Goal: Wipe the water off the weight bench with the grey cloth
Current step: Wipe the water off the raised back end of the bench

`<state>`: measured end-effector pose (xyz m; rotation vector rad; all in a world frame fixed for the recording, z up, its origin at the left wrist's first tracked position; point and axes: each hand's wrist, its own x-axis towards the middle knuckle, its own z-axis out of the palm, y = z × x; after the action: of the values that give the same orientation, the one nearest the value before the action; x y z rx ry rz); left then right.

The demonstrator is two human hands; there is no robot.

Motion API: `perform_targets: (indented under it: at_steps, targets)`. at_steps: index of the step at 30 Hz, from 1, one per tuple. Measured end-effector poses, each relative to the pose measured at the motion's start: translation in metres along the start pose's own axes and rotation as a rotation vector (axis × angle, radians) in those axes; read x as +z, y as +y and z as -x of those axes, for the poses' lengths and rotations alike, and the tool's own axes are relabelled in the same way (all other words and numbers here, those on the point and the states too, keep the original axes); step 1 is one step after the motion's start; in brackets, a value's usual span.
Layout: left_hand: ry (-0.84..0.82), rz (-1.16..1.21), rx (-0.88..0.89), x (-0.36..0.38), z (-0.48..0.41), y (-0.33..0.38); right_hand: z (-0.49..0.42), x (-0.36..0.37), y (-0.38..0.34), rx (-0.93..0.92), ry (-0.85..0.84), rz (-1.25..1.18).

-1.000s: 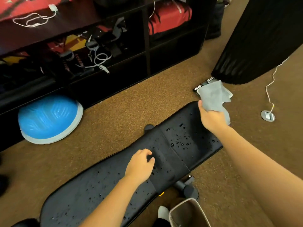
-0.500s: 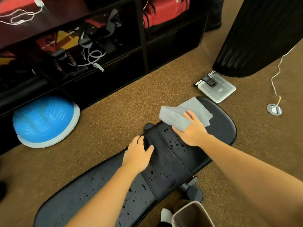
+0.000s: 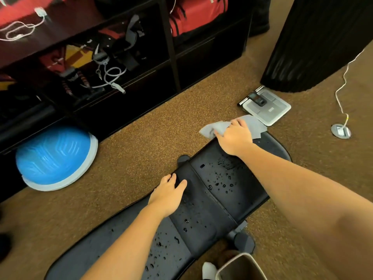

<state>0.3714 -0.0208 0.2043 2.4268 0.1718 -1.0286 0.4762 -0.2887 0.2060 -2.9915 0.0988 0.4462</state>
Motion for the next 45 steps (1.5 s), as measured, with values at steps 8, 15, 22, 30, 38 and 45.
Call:
perform_targets:
  at_steps: [8,15,22,30,38,45]
  targets:
    - [0.033,-0.088,0.046,-0.006,-0.002,0.002,0.012,0.017,-0.038,-0.173,-0.130,-0.111]
    - [0.220,0.028,0.056,-0.017,-0.044,-0.005,-0.001,0.023,-0.028,-0.133,-0.010,-0.151]
    - [0.042,-0.025,-0.110,-0.011,-0.086,0.009,0.016,0.024,-0.003,-0.317,-0.019,-0.193]
    - [0.124,-0.068,-0.116,0.002,-0.102,0.001,0.008,0.033,-0.046,-0.031,0.098,-0.033]
    - [0.182,-0.060,-0.119,0.005,-0.105,-0.004,0.014,0.047,-0.027,-0.167,0.172,-0.018]
    - [0.223,-0.071,-0.103,0.007,-0.109,-0.008,0.020,0.048,-0.038,-0.412,0.068,0.045]
